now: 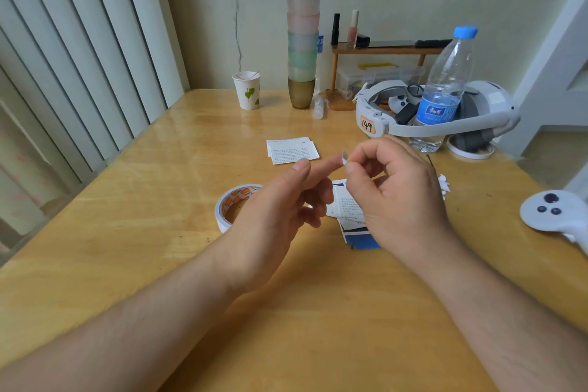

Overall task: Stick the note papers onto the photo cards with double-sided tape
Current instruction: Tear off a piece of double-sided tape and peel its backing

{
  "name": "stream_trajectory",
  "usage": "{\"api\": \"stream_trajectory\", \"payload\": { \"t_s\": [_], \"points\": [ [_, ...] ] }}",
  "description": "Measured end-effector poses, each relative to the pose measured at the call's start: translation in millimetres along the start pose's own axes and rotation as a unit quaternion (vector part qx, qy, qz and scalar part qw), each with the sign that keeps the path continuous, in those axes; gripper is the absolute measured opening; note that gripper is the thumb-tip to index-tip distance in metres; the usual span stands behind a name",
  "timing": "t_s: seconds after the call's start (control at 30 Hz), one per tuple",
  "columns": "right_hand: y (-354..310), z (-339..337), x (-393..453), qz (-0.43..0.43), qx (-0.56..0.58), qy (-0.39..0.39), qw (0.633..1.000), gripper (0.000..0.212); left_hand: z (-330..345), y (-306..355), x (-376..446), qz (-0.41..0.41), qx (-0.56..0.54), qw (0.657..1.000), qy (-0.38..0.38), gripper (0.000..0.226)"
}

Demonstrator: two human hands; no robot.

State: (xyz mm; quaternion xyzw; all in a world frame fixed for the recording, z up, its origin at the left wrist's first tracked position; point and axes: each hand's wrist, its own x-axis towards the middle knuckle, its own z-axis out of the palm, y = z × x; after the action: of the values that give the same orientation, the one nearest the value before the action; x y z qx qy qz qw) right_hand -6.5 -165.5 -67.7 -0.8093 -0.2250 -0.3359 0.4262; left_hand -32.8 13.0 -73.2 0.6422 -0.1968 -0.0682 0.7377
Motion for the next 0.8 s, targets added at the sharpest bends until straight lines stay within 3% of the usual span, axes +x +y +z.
{"api": "stream_trajectory", "payload": {
  "t_s": [0.53,0.8],
  "points": [
    [1.9,0.1,0.7,0.087,0.040,0.001,0.995,0.020,-0.6,-0.1,2.4,-0.016,-0.048,0.998,0.033,0.063],
    [8.2,-0.5,2.8,0.151,0.109,0.009,0.982,0.005,-5.8,2.2,6.2,-0.068,-0.152,0.985,0.037,0.061]
  ]
}}
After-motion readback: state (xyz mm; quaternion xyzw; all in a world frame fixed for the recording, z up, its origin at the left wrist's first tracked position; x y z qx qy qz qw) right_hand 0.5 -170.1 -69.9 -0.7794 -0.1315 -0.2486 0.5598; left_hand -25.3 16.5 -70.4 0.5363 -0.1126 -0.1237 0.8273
